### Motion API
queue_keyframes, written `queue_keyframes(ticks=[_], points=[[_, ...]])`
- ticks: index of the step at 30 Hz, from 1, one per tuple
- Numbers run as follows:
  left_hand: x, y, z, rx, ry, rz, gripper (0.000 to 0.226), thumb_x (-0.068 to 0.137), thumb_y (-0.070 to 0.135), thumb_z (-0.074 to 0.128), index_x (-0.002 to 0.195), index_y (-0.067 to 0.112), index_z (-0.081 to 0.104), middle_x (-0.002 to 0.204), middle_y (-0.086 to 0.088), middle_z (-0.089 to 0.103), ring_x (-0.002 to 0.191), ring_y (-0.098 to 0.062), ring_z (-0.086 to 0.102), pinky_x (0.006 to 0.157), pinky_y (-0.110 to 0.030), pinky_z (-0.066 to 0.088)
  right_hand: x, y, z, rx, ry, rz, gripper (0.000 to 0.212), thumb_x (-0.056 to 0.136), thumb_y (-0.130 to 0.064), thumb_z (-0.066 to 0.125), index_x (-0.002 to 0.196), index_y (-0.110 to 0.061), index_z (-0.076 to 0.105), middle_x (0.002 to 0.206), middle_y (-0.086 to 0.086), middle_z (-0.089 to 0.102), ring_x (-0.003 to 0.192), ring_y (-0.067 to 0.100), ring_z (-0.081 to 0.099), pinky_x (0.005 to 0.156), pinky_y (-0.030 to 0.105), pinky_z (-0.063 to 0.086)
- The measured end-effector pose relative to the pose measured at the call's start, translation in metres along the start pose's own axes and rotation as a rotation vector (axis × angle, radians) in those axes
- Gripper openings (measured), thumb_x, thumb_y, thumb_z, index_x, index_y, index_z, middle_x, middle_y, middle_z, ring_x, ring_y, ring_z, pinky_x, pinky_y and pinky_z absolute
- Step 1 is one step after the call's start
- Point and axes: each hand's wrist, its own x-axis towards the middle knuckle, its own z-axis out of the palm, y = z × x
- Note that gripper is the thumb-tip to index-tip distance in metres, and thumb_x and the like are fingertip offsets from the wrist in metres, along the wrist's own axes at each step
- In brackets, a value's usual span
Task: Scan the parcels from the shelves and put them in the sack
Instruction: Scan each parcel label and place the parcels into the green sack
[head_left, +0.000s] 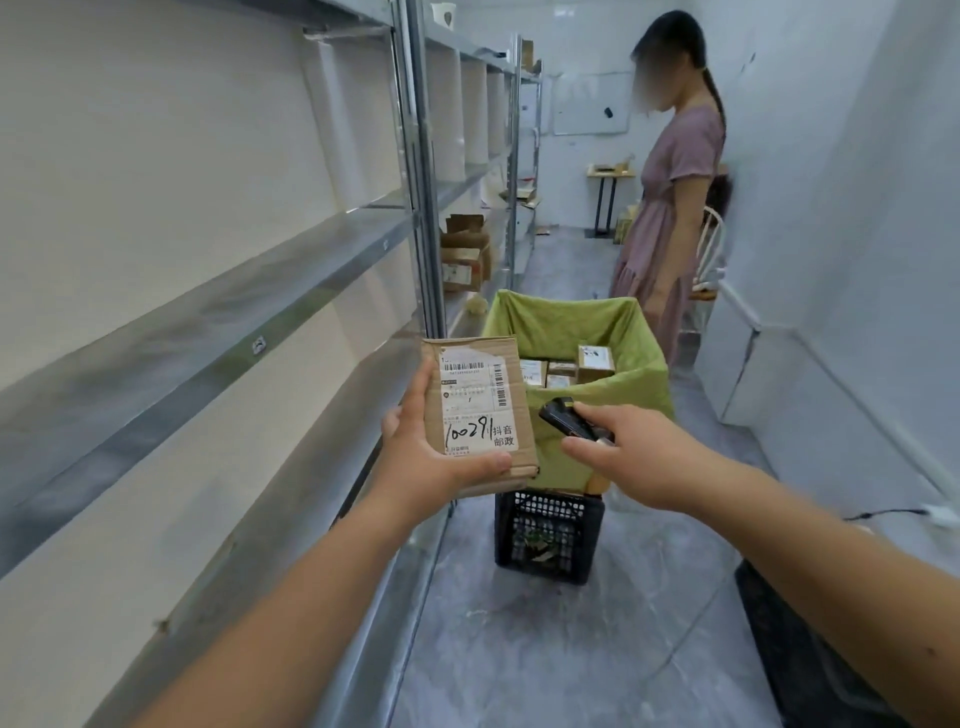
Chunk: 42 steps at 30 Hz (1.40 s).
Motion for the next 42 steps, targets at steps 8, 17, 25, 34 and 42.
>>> queue_keyframes(ticks=[8, 17, 25, 34, 42], points=[[0.100, -0.021, 0.071, 0.047, -0.071, -0.078, 0.136, 0.032, 0.063, 0.101, 0.135, 0.086, 0.016, 0.146, 0.008, 0.029, 0.125, -0.007, 0.048, 0.113, -0.036, 0.041, 0.088, 0.073, -0.017, -0.011, -0.022, 0.069, 0.063, 0.096, -0.064, 0.056, 0.151, -0.032, 0.049, 0.123, -0.006, 0.069, 0.093, 0.012, 0.067, 0.083, 0.036, 0.058], [0.195, -0.056, 0.148, 0.009, -0.129, -0.228, 0.138, 0.034, 0.054, 0.103, 0.143, 0.077, 0.021, 0.152, 0.003, 0.040, 0.128, -0.022, 0.056, 0.108, -0.052, 0.052, 0.180, 0.149, -0.030, 0.017, -0.085, 0.119, 0.048, 0.096, -0.061, 0.055, 0.131, -0.028, 0.061, 0.104, -0.002, 0.074, 0.080, 0.016, 0.071, 0.078, 0.044, 0.060], [0.273, -0.082, 0.192, -0.076, -0.175, -0.323, 0.142, 0.035, 0.053, 0.104, 0.149, 0.068, 0.021, 0.152, 0.005, 0.042, 0.130, -0.022, 0.053, 0.104, -0.049, 0.055, 0.247, 0.195, -0.037, 0.060, -0.100, 0.183, 0.040, 0.098, -0.057, 0.055, 0.128, -0.032, 0.063, 0.099, -0.007, 0.072, 0.075, 0.011, 0.066, 0.065, 0.034, 0.054], [0.427, -0.141, 0.244, -0.188, -0.257, -0.413, 0.155, 0.025, 0.056, 0.104, 0.154, 0.061, 0.019, 0.155, 0.007, 0.044, 0.135, -0.027, 0.050, 0.108, -0.057, 0.050, 0.356, 0.239, -0.027, 0.098, -0.111, 0.353, 0.063, 0.097, -0.058, 0.056, 0.153, -0.031, 0.047, 0.109, -0.005, 0.071, 0.071, 0.011, 0.067, 0.054, 0.029, 0.047], [0.580, -0.238, 0.317, -0.057, -0.380, -0.541, 0.146, 0.044, 0.044, 0.105, 0.161, 0.050, 0.018, 0.163, -0.001, 0.036, 0.148, -0.027, 0.037, 0.123, -0.053, 0.034, 0.491, 0.264, 0.001, 0.088, -0.195, 0.512, 0.060, 0.096, -0.057, 0.058, 0.146, -0.024, 0.056, 0.124, 0.004, 0.070, 0.097, 0.022, 0.065, 0.078, 0.033, 0.051]])
